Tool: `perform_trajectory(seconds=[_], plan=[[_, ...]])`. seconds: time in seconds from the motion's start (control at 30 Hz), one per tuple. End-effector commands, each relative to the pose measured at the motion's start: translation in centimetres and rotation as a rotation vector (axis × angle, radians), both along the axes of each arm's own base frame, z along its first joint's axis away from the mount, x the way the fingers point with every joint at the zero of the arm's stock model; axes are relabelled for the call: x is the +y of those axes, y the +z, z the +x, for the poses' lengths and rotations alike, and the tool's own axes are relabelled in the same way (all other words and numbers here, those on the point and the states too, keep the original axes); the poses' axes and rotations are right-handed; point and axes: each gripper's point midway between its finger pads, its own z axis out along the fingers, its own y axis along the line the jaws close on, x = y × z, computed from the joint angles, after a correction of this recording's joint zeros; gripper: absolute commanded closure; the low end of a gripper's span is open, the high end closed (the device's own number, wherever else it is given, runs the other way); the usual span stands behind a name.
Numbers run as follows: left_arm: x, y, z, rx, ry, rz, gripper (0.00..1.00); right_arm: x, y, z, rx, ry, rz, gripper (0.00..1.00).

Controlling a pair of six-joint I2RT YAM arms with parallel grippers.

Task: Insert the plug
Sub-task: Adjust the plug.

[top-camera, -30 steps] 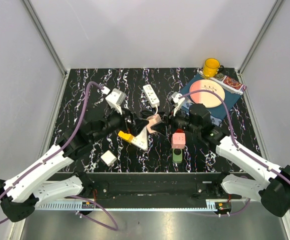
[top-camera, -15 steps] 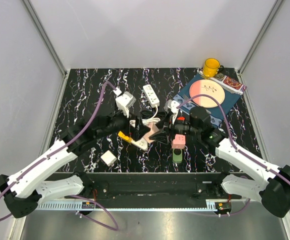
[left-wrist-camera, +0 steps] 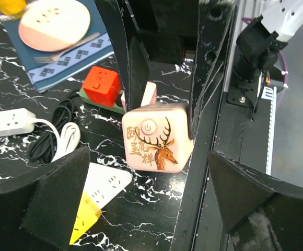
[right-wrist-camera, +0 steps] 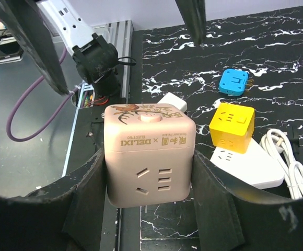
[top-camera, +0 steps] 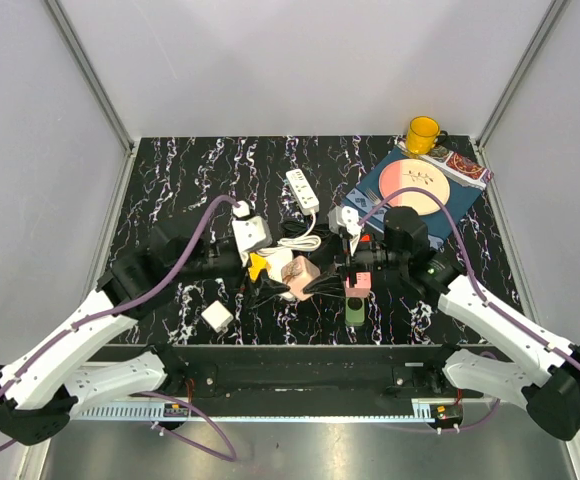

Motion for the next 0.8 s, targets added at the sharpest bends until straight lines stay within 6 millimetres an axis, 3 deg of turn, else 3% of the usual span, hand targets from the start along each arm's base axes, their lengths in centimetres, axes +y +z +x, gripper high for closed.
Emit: perform_trajectory(seconds=[0.0,0.37,0.77], plan=[[-1.0,0.7,-0.6,-0.007,-0.086,0.002,0.01,-0.3,3.5,-1.2,-0.103,0.063,0.052,0.98],[-3.9,-0.8,-0.3,0.160,-0.149,0.020,0.02,-0.4,3.9,-1.3,-0.133,0.082,0.038,0.98],[-5.0,-2.0,-0.3,0.302,-0.147,0.046,0.14,-0.3,4.0,-1.1,-0.153,0.080,0.040,0.99]])
